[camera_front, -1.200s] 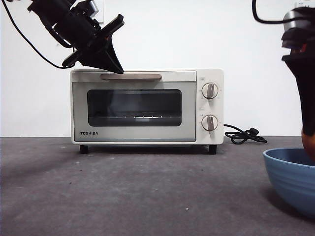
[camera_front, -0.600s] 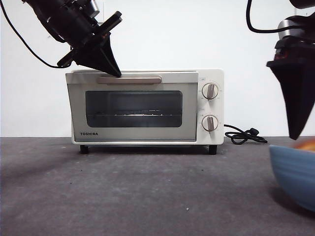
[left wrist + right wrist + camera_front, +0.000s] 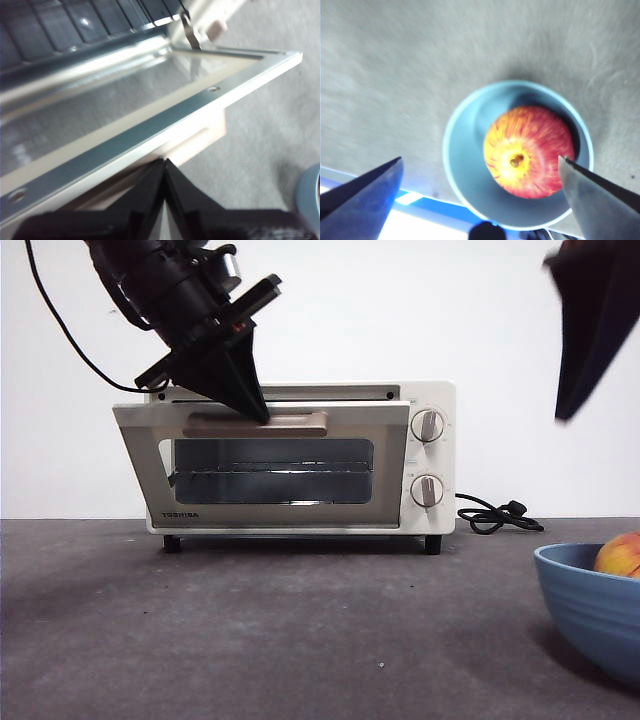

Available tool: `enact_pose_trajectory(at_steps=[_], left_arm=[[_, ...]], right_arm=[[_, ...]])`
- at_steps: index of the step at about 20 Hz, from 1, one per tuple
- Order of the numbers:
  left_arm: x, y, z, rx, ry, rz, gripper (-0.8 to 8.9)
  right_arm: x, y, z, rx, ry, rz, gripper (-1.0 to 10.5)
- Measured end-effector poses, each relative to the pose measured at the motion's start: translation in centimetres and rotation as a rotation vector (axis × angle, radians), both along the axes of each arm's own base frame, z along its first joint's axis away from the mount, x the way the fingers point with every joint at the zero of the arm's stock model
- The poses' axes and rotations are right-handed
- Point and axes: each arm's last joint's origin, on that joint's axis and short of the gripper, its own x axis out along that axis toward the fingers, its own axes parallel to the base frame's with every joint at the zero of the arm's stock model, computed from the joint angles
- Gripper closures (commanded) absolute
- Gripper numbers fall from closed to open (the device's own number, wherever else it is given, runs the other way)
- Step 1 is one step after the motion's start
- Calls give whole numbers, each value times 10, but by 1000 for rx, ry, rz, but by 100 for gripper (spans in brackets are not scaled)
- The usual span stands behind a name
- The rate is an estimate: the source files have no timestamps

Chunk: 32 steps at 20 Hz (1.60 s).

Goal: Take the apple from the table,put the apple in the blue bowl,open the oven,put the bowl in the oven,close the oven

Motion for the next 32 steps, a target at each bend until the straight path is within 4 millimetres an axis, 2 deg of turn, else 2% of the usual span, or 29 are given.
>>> enact_pose_trajectory(at_steps=[2,3,4,7,10,12,19,25,32], left_arm=[[-4,-6,-2,38,3,-3,820],[-5,-8,-3,43,7,-6,820],[-6,-8,-6,48,18,-10,820],[-10,-7,-19,69,60,-14,820],[-17,-4,-49,132,150,-6,820],[-18,-4,-59,153,179,-4,820],[-19,-4,-60,154,177,-6,820],[-30,-7,-90,180,166,-8,820],[-38,-20,-91,203,156,-56,820]], right_arm=[[-10,-5,13,42,-65,-17,845],[-15,-7,18,59,-91,-23,925],[-20,-9,22,78,-118,-26,955],[-34,-16,32,120,-181,-37,950],[-43,-20,38,144,-221,-43,949],[-44,-20,38,147,-223,-44,949],[-43,-21,38,128,-228,-61,949],[-43,-21,38,127,-229,-61,948],[-43,-21,37,111,-229,-72,946]])
